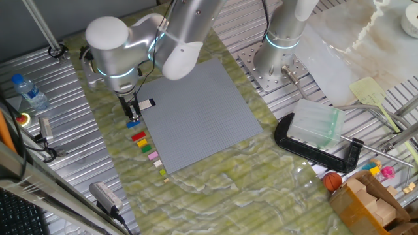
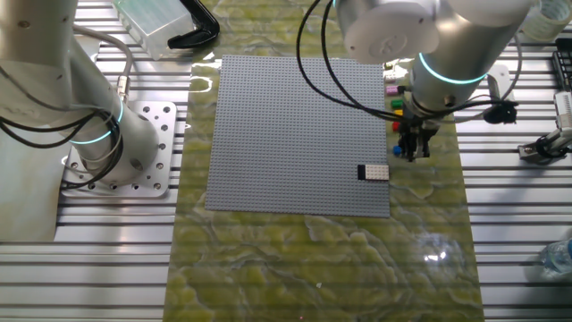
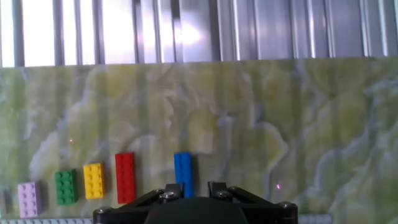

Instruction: Build with small Lego blocks

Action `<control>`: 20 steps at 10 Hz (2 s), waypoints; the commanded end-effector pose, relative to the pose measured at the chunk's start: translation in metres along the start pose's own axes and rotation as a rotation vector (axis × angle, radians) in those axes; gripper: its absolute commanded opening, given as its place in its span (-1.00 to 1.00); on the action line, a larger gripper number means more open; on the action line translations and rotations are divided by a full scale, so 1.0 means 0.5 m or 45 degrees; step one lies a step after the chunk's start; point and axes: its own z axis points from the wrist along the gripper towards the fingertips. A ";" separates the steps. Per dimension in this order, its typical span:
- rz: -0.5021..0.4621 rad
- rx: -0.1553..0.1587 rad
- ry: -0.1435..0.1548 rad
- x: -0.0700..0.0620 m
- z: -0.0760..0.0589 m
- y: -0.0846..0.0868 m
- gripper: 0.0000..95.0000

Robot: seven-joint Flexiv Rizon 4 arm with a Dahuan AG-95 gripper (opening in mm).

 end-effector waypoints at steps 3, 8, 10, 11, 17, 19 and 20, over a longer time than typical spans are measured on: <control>-0.010 -0.005 0.004 -0.019 0.011 0.010 -0.20; -0.015 0.000 0.012 -0.022 0.023 0.012 -0.20; -0.009 -0.004 0.013 -0.022 0.023 0.012 -0.60; -0.007 -0.011 0.014 -0.022 0.023 0.013 -1.00; 0.003 -0.011 0.016 -0.022 0.023 0.016 -1.00; 0.006 -0.010 0.017 -0.022 0.023 0.016 -1.00; 0.004 -0.007 0.017 -0.022 0.023 0.016 -1.00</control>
